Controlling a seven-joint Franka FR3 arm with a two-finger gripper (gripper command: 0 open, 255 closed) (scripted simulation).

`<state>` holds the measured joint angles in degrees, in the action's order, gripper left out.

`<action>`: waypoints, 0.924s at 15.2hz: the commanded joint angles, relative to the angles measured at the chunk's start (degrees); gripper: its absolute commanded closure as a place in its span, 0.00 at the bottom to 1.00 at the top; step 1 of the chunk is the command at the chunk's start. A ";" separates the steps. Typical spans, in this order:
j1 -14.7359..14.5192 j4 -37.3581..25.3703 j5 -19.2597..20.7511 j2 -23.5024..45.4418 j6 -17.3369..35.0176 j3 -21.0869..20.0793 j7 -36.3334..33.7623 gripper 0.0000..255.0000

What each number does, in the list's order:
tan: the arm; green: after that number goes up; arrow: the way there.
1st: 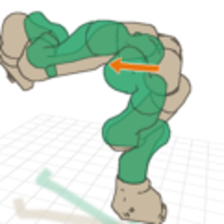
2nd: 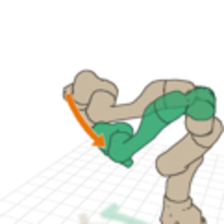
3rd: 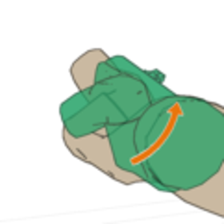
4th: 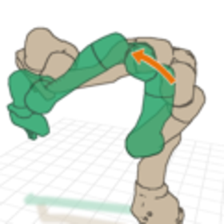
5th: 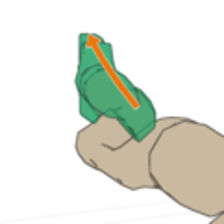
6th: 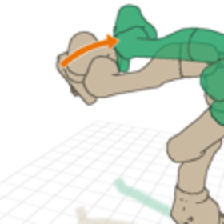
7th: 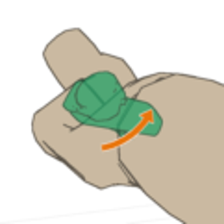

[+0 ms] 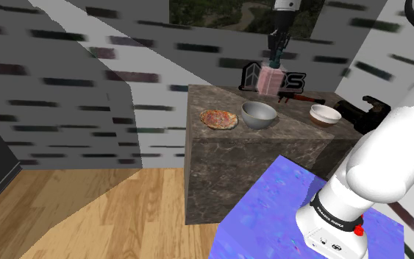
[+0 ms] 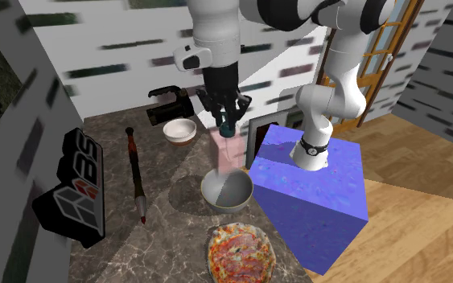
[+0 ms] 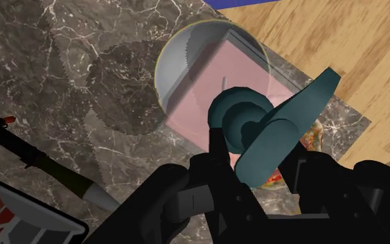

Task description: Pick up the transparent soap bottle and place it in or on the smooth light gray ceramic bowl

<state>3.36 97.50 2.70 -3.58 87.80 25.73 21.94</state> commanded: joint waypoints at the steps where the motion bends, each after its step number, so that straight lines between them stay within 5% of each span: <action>1: -0.01 1.71 0.04 -0.10 1.66 -0.02 -0.11 1.00; 14: 0.09 12.03 0.23 -0.38 11.72 0.10 -0.42 1.00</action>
<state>3.47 108.79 2.95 -4.00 98.71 25.85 21.59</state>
